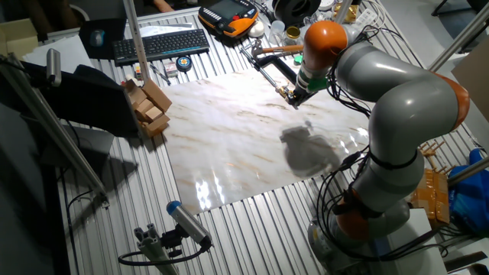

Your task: Turn off the water tap

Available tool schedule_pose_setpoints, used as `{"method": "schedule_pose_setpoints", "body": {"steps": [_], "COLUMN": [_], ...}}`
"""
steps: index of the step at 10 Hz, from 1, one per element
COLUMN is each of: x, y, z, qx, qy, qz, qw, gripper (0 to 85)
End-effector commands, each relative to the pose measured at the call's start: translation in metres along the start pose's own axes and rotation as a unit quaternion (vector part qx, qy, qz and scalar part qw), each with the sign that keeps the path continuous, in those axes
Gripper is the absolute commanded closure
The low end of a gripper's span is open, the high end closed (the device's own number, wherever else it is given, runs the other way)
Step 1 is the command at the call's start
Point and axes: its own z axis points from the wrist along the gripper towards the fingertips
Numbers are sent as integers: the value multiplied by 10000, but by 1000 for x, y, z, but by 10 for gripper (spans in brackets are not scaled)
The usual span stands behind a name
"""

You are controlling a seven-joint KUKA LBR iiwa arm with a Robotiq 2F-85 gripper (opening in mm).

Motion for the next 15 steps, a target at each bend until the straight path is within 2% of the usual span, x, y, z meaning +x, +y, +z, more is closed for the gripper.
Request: {"method": "schedule_pose_setpoints", "body": {"steps": [1, 5, 10, 14, 15], "x": [0, -1, -1, -1, -1], "y": [0, 0, -3, -3, -3], "z": [1, 12, 13, 14, 14], "qx": [-34, -91, -150, -194, -300], "qy": [9, -89, -49, -239, -182], "qz": [18, -124, -160, -139, -126], "qw": [10000, 9998, 9997, 9994, 9993], "gripper": [850, 850, 850, 850, 850]}}
